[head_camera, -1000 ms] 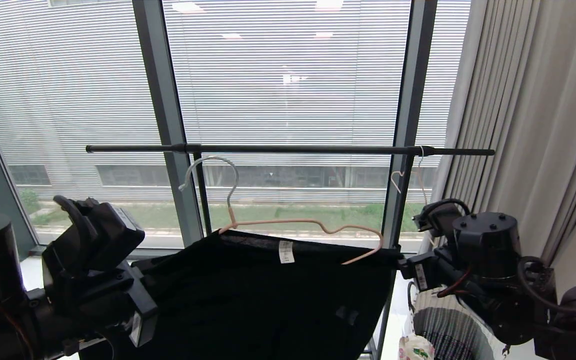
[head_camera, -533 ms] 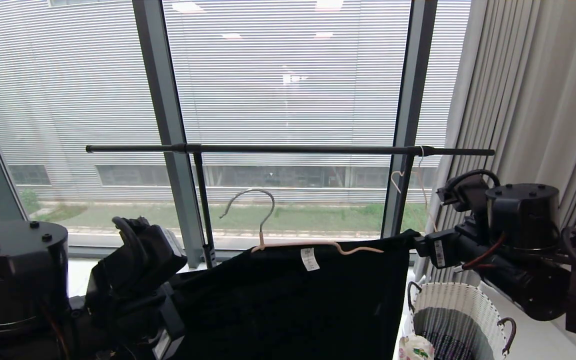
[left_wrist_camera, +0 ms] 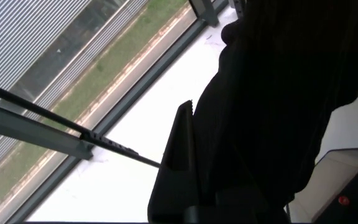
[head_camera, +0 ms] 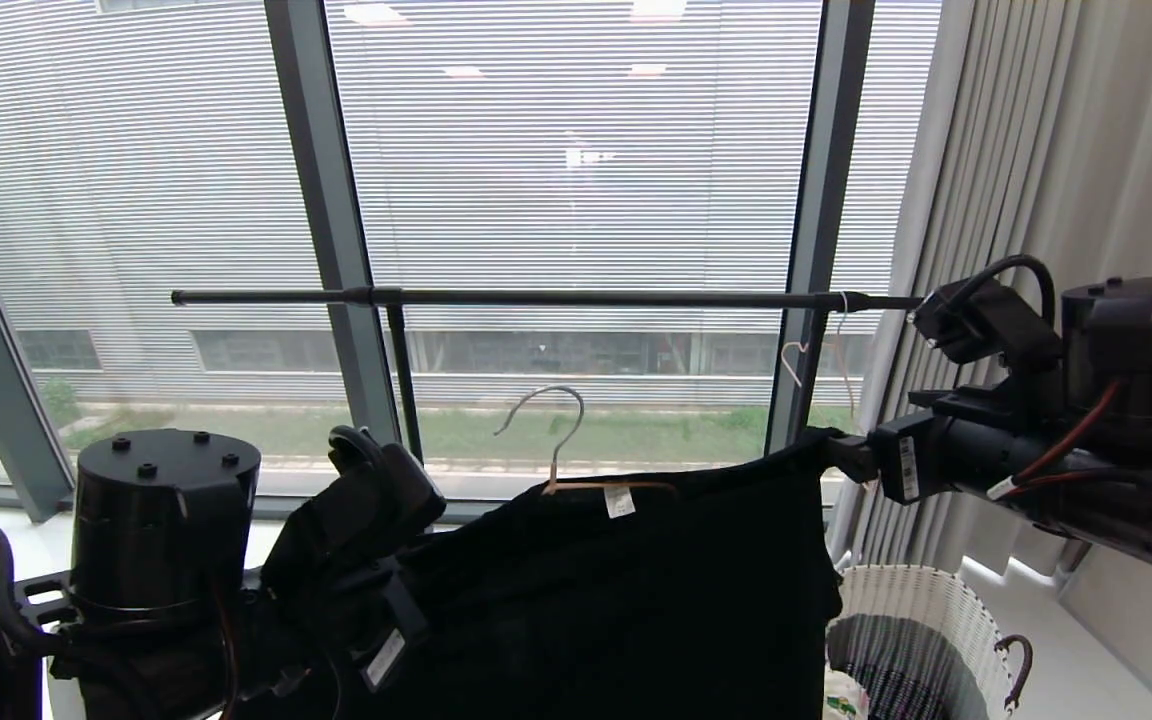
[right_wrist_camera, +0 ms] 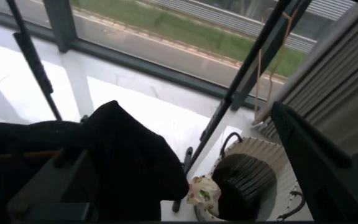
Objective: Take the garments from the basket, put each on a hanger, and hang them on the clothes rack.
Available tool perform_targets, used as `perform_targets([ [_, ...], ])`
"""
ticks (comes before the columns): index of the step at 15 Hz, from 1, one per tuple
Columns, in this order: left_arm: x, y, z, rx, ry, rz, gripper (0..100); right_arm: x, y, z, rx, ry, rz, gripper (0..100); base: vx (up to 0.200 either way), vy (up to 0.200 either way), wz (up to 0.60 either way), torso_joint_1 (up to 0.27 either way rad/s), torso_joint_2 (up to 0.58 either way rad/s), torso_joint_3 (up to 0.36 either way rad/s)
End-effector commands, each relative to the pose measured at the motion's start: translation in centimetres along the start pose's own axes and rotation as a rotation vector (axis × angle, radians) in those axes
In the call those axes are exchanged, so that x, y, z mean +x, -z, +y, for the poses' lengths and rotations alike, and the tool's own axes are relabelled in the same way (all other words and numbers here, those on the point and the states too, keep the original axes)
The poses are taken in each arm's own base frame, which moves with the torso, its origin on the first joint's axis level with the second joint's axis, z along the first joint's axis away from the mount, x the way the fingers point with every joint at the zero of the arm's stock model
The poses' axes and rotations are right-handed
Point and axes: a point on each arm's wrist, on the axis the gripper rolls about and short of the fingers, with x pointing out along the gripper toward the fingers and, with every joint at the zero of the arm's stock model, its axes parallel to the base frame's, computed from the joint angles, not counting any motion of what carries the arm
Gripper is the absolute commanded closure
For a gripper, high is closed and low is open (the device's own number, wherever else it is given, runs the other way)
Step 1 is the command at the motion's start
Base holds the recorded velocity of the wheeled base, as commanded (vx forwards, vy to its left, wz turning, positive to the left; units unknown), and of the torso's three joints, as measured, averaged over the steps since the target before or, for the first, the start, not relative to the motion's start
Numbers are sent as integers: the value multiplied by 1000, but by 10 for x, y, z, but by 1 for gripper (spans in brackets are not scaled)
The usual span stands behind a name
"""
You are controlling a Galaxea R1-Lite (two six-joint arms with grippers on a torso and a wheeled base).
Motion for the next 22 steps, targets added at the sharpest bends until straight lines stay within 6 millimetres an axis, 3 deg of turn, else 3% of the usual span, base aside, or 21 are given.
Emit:
perform_targets([
  [1, 6, 0, -2, 4, 17, 11, 100, -18, -15, -9, 9, -37, -47, 0, 0, 0, 0, 0, 0, 0],
  [4, 3, -4, -7, 17, 40, -13, 100, -16, -12, -25, 3, -129, -10, 0, 0, 0, 0, 0, 0, 0],
  [6, 3, -7, -6, 19, 37, -22, 100, -17, -2, -37, -8, -98, 122, 0, 0, 0, 0, 0, 0, 0],
  [10, 4, -9, -6, 20, 36, -28, 100, -25, -8, -34, 2, -321, 121, 0, 0, 0, 0, 0, 0, 0],
  [14, 5, -9, -8, 23, 48, -28, 100, -26, -8, -33, -7, -330, 116, 0, 0, 0, 0, 0, 0, 0],
  [16, 6, -12, -16, 40, 85, -40, 100, -26, -10, -33, -84, -340, 103, 0, 0, 0, 0, 0, 0, 0],
  [22, 19, -25, -38, 90, 193, -125, 100, -39, 0, -25, -423, -641, 201, 0, 0, 0, 0, 0, 0, 0],
])
